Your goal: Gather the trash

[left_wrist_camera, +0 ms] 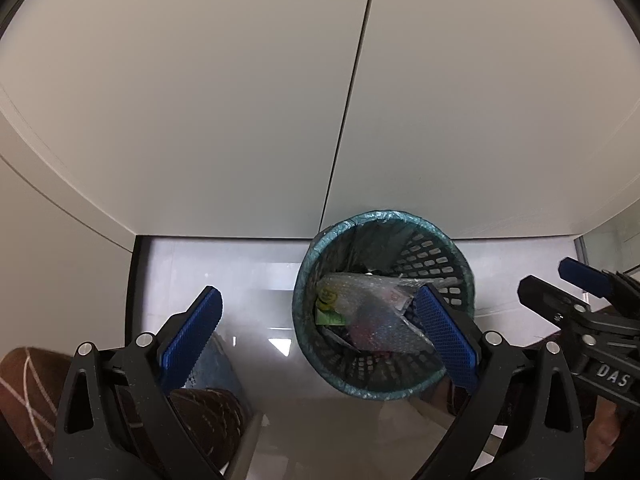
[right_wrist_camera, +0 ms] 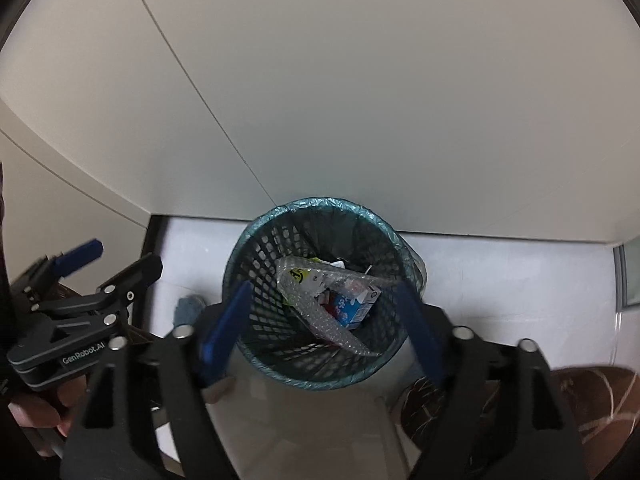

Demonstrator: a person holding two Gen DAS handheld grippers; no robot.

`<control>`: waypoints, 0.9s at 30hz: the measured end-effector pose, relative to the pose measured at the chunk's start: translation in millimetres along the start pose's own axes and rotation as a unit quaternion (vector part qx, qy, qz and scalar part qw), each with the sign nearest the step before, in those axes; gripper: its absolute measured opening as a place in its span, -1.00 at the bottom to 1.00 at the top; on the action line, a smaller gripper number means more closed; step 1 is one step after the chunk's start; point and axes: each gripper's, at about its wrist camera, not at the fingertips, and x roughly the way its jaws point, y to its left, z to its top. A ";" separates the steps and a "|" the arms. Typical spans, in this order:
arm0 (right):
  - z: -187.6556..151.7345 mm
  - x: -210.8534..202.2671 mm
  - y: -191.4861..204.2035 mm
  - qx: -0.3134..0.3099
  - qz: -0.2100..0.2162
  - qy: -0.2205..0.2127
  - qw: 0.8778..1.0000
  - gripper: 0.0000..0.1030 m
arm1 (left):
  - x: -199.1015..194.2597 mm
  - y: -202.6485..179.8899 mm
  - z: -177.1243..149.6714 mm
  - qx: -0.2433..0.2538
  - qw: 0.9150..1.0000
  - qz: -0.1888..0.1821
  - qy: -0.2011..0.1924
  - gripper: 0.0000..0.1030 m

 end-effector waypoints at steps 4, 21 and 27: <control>-11.3 -13.2 -6.0 0.032 -0.015 0.004 0.999 0.71 | -12.7 5.5 -9.1 -0.004 1.000 -0.009 0.012 0.86; -29.2 -4.7 4.1 0.015 -0.057 0.002 0.998 0.79 | -11.0 5.6 -22.1 0.010 0.999 -0.006 0.030 0.88; -29.8 -0.8 3.5 0.018 -0.056 0.002 0.998 0.79 | -8.9 3.5 -23.1 0.013 0.999 -0.007 0.032 0.88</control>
